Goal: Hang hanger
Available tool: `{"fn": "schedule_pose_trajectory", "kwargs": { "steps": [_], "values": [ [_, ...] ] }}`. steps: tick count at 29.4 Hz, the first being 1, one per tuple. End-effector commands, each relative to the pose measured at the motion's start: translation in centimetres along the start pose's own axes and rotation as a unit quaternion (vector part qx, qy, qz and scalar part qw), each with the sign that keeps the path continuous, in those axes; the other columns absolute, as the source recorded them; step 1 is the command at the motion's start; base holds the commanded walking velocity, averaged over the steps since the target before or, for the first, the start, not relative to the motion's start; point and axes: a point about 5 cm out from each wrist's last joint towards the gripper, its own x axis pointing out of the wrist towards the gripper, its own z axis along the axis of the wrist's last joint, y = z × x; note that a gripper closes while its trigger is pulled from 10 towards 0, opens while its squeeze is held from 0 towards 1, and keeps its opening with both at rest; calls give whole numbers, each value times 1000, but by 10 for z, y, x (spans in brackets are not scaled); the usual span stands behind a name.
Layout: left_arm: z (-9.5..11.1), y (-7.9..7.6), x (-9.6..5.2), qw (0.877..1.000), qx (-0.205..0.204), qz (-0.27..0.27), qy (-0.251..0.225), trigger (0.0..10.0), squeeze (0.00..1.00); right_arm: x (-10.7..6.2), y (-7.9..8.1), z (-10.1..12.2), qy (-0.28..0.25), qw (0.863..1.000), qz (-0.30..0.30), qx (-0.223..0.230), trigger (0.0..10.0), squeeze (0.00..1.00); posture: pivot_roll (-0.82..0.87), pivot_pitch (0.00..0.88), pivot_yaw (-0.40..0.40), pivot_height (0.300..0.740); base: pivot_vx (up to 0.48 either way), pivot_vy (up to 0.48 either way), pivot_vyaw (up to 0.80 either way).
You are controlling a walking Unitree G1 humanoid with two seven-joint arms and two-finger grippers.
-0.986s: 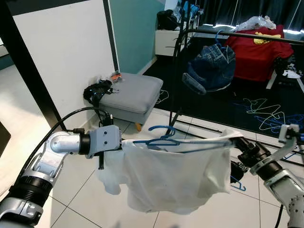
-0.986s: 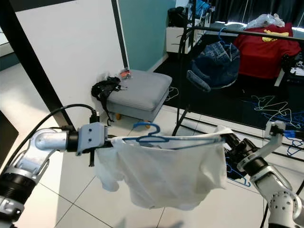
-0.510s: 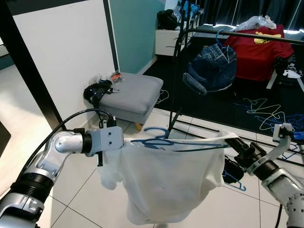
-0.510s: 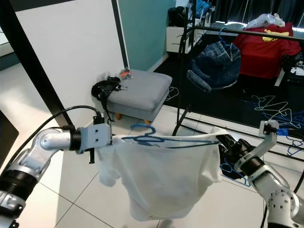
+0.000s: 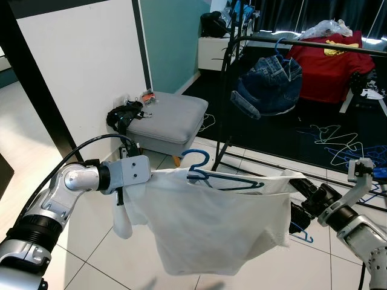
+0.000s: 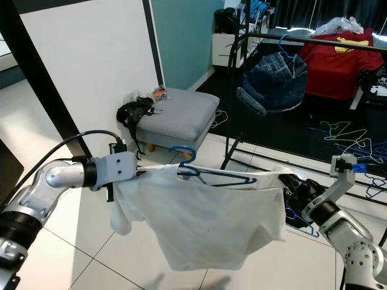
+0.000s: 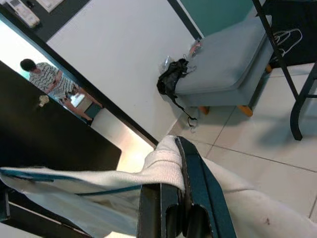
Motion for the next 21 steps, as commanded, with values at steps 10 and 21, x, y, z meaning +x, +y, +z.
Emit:
{"fn": "schedule_pose_trajectory", "kwargs": {
  "steps": [10, 21],
  "values": [
    [25, -25, 36, 999, -14, 7, -28, 10000, 0, 30, 19, 5, 10, 1000, 8, -25, 0, 0, 13, 26, 22, 740, 0, 0, 0],
    [25, -44, 43, 1000, 21, -15, -19, 10000, 0, 44, 54, 23, 39, 992, 82, -90, 0, 0, 6, 27, 13, 740, 0, 0, 0]
  ]
}}
